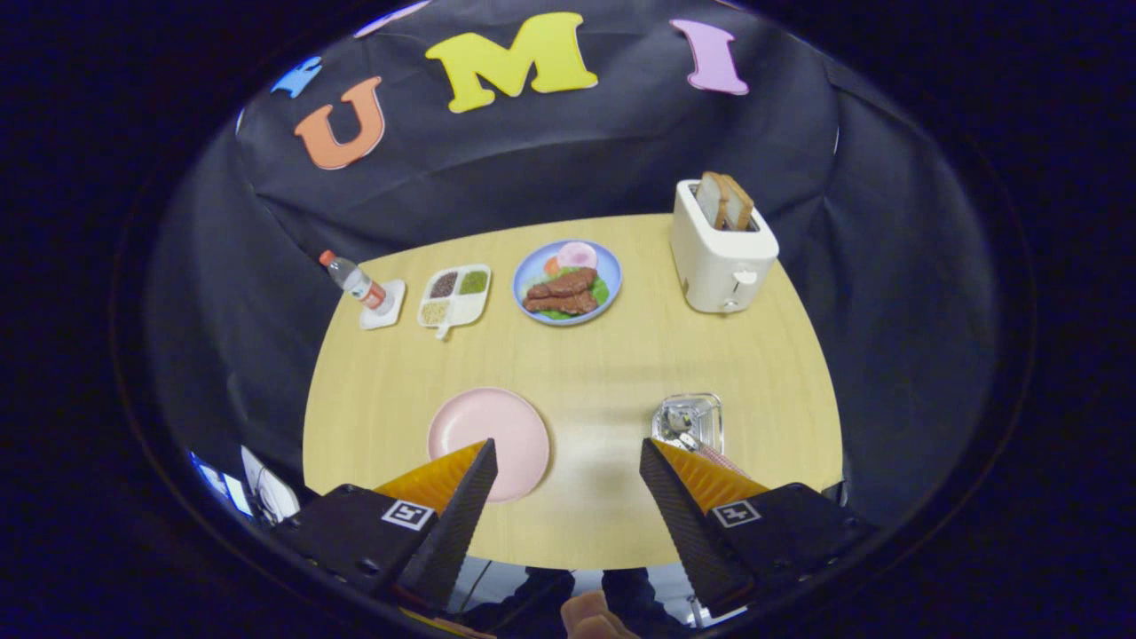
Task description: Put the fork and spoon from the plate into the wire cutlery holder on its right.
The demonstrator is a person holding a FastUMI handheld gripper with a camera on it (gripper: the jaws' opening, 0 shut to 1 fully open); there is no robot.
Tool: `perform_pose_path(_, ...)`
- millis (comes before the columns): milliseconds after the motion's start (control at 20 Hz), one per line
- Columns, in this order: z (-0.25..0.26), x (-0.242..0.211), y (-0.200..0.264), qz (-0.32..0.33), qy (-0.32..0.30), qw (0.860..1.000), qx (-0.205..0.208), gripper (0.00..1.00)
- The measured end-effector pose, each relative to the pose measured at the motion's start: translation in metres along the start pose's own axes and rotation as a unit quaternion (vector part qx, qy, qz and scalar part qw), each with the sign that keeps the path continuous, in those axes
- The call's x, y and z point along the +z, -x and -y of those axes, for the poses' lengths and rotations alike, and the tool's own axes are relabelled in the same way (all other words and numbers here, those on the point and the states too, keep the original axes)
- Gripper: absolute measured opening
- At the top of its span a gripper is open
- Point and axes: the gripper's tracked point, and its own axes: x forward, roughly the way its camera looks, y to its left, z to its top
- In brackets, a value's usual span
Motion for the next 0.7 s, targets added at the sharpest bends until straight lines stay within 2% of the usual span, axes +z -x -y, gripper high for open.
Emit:
perform_pose_path(150,-0.026,0.000,0.024,0.063,0.005,0.998,-0.014,0.97)
perform_pose_path(300,-0.040,0.005,0.044,0.119,0.015,0.991,-0.053,0.97)
perform_pose_path(450,-0.066,0.016,0.064,0.203,0.025,0.977,-0.063,0.97)
perform_pose_path(700,-0.107,0.011,0.090,0.290,0.037,0.955,-0.059,0.97)
